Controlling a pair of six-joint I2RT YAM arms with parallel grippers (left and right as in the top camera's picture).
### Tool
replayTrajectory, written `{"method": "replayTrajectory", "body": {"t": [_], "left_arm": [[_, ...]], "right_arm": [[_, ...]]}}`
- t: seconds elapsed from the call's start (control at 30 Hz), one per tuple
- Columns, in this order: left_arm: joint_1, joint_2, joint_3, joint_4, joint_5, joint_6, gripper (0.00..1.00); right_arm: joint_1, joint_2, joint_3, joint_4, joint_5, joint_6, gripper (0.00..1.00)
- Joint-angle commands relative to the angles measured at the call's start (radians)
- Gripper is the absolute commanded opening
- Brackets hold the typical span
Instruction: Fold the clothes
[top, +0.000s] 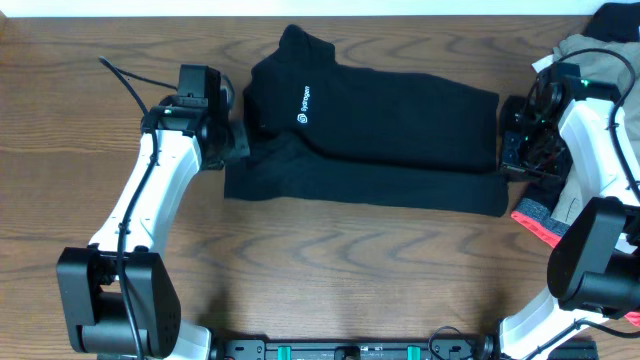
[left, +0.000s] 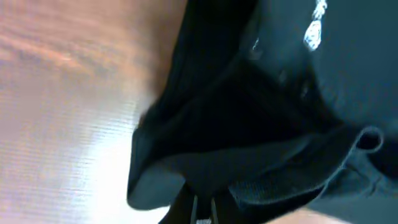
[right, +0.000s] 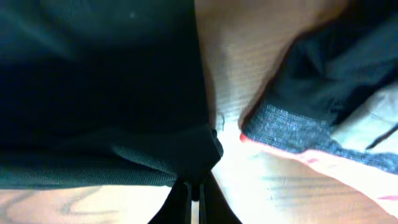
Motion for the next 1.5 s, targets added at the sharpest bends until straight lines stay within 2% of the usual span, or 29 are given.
{"method": "replayTrajectory", "body": {"t": [0.0, 0.37, 0.43, 0.53, 0.57, 0.7, 0.87, 1.03, 1.07, 1.13, 1.47], "left_arm": [[0.000, -0.015, 0.005, 0.042, -0.016, -0.022, 0.06], [0.000, -0.003, 0.005, 0.152, -0.017, -0.028, 0.07], [0.000, 0.006, 0.005, 0.166, -0.017, -0.027, 0.22], [0.000, 0.023, 0.005, 0.169, -0.017, -0.027, 0.67], [0.000, 0.026, 0.005, 0.166, -0.017, -0.027, 0.71], [0.001, 0.016, 0.005, 0.148, -0.017, -0.003, 0.72], [0.001, -0.012, 0.005, 0.067, -0.017, 0.003, 0.70], [0.000, -0.003, -0.006, -0.032, -0.053, 0.002, 0.59], [0.000, 0.000, -0.014, -0.039, -0.050, 0.002, 0.53], [-0.007, 0.003, -0.040, -0.038, -0.050, 0.002, 0.42], [-0.058, 0.029, -0.119, 0.111, -0.050, 0.002, 0.41]], "right_arm": [[0.003, 0.000, -0.004, 0.022, 0.013, 0.021, 0.01], [0.010, 0.066, -0.010, 0.158, -0.028, 0.039, 0.01], [0.014, 0.083, -0.010, 0.188, -0.027, 0.039, 0.03], [0.016, 0.101, -0.010, 0.227, -0.027, 0.039, 0.23], [0.016, 0.101, -0.010, 0.236, -0.026, 0.039, 0.24], [0.015, 0.092, -0.003, 0.257, -0.023, 0.038, 0.26], [0.027, 0.046, 0.003, 0.241, -0.061, 0.010, 0.20], [0.082, 0.033, 0.002, 0.183, -0.120, -0.062, 0.15], [0.093, 0.037, 0.001, 0.178, -0.113, -0.064, 0.15], [0.126, 0.042, -0.005, 0.180, -0.092, -0.064, 0.15], [0.182, 0.043, -0.023, 0.187, -0.090, -0.063, 0.14]]}}
